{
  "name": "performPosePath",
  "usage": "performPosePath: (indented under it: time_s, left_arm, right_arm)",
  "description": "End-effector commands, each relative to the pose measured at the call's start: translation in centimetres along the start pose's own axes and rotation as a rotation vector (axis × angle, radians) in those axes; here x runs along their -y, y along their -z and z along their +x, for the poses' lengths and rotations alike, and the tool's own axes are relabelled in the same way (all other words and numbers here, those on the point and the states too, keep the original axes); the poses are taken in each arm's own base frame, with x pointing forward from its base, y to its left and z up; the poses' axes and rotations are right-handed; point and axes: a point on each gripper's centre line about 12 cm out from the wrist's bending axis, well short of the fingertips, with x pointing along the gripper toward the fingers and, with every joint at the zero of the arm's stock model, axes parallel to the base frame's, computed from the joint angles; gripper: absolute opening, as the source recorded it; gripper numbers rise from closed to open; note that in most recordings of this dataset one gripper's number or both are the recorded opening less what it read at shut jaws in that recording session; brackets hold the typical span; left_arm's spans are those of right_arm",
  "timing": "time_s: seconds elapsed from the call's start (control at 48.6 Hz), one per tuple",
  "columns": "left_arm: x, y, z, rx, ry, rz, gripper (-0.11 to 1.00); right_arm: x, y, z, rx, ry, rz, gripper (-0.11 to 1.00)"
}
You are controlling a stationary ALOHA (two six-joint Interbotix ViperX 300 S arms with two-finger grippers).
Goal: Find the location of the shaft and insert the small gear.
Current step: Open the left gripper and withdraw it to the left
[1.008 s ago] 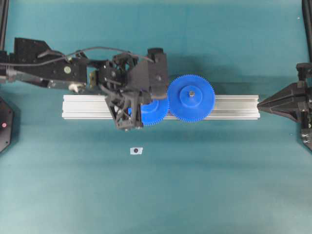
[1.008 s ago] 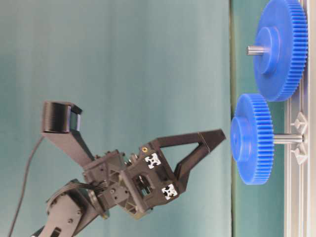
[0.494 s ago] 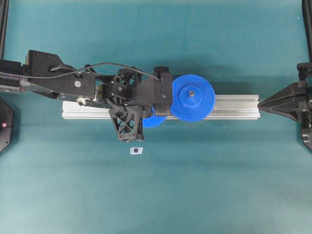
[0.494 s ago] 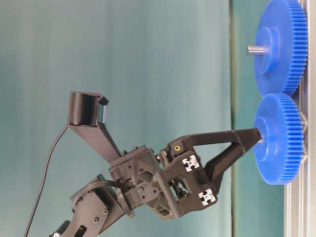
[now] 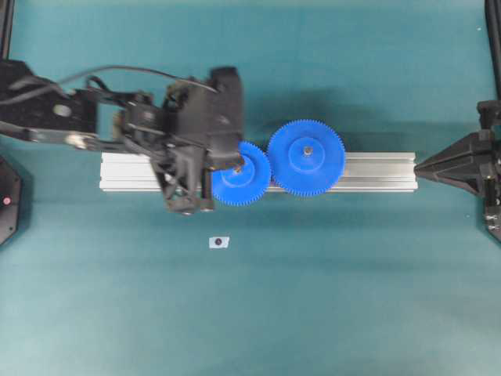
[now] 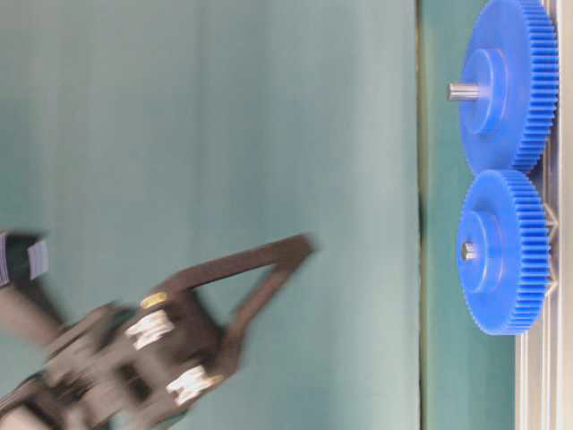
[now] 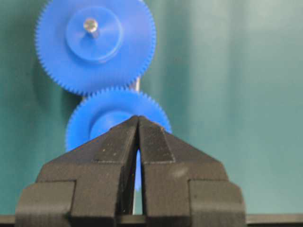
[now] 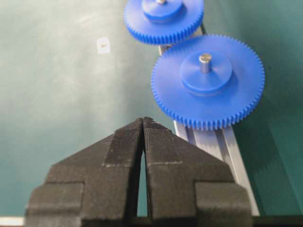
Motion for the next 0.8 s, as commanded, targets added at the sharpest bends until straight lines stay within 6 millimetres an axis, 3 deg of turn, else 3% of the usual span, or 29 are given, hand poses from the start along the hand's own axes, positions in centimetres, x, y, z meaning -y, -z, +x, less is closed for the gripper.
performPosePath:
  time_s: [0.0,0.473,0.781]
  left_arm:
    - [0.6,-1.2,-2.6,0.069,0.012,0.01,0.01]
    - [0.9,2.4,-7.6,0.181,0.029,-0.079,0.01]
    - [0.9,4.1,-8.6,0.17,0.029,-0.085,0.01]
  right_arm:
    - [-0.1,-0.4,0.0,0.012,-0.001,0.01,0.06]
    - [0.0,0.0,-0.1,0.009,0.0,0.007,0.06]
    - [0.1,0.3,-0.6,0.035,-0.006,0.008,0.06]
